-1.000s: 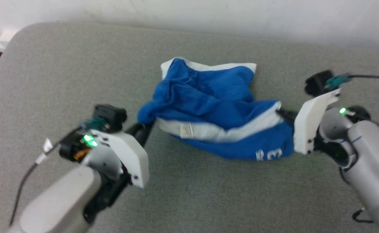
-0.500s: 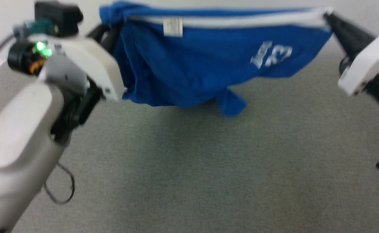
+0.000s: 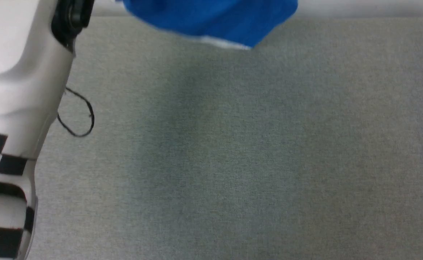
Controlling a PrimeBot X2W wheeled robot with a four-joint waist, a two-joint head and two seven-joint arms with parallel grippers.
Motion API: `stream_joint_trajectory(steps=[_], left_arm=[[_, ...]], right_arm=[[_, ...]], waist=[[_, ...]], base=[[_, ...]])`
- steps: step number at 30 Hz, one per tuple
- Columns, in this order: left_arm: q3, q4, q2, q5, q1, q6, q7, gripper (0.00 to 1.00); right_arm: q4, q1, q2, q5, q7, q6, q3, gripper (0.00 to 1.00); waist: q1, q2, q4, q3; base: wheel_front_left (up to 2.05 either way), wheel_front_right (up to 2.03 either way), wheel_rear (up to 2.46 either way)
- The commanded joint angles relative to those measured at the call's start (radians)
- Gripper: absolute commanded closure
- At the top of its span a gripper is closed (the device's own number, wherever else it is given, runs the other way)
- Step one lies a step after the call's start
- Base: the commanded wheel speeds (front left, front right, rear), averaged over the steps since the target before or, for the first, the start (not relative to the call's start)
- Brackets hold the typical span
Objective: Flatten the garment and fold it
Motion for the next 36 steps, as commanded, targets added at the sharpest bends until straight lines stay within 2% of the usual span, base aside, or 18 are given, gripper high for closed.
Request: stream_joint_trajectory(steps=[1, 5, 9, 15, 19, 23, 28, 32, 36], left_arm=[[0.011, 0.025, -0.004, 0.011, -0.025, -0.006, -0.03, 1.0], [0.022, 0.142, -0.044, 0.027, -0.096, -0.035, -0.151, 1.0], [0.033, 0.249, -0.08, 0.021, -0.099, -0.067, -0.244, 1.0], [0.055, 0.363, -0.133, -0.006, 0.012, -0.118, -0.284, 1.0], [0.097, 0.358, -0.16, -0.021, 0.127, -0.137, -0.288, 1.0], [0.148, 0.276, -0.164, -0.008, 0.306, -0.153, -0.289, 1.0], [0.167, 0.136, -0.156, 0.021, 0.564, -0.147, -0.289, 1.0], [0.153, -0.01, -0.132, 0.02, 0.761, -0.116, -0.28, 1.0], [0.12, -0.212, -0.07, 0.029, 0.928, -0.063, -0.197, 1.0]], right_arm=[[0.019, -0.028, 0.004, -0.017, -0.027, -0.002, 0.0, 1.0], [0.102, -0.11, 0.046, -0.061, -0.141, -0.002, 0.022, 1.0], [0.184, -0.126, 0.086, -0.057, -0.212, -0.002, 0.077, 1.0], [0.28, -0.041, 0.111, 0.006, -0.264, -0.002, 0.194, 1.0], [0.286, 0.074, 0.102, 0.062, -0.302, -0.002, 0.263, 1.0], [0.233, 0.239, 0.071, 0.119, -0.326, -0.002, 0.314, 1.0], [0.094, 0.479, 0.008, 0.158, -0.335, -0.002, 0.307, 1.0], [-0.074, 0.677, -0.03, 0.131, -0.311, -0.002, 0.247, 1.0], [-0.282, 0.894, -0.029, 0.084, -0.236, -0.002, 0.145, 1.0]], waist=[[-0.0003, 0.0, -0.043, 0.072], [-0.0003, 0.0, -0.058, 0.111], [-0.0003, 0.0, -0.065, 0.132], [-0.0003, 0.0, -0.056, 0.138], [-0.0003, 0.0, -0.043, 0.115], [-0.0003, 0.0, -0.037, 0.06], [-0.0003, 0.0, -0.031, -0.033], [-0.0003, 0.0, -0.03, -0.096], [-0.0003, 0.0, -0.02, -0.137]], base=[[0.0, 0.0, 0.0], [0.0, 0.0, 0.0], [0.0, 0.0, 0.0], [0.0, 0.0, 0.0], [0.0, 0.0, 0.0], [0.0, 0.0, 0.0], [0.0, 0.0, 0.0], [0.0, 0.0, 0.0], [0.0, 0.0, 0.0]])
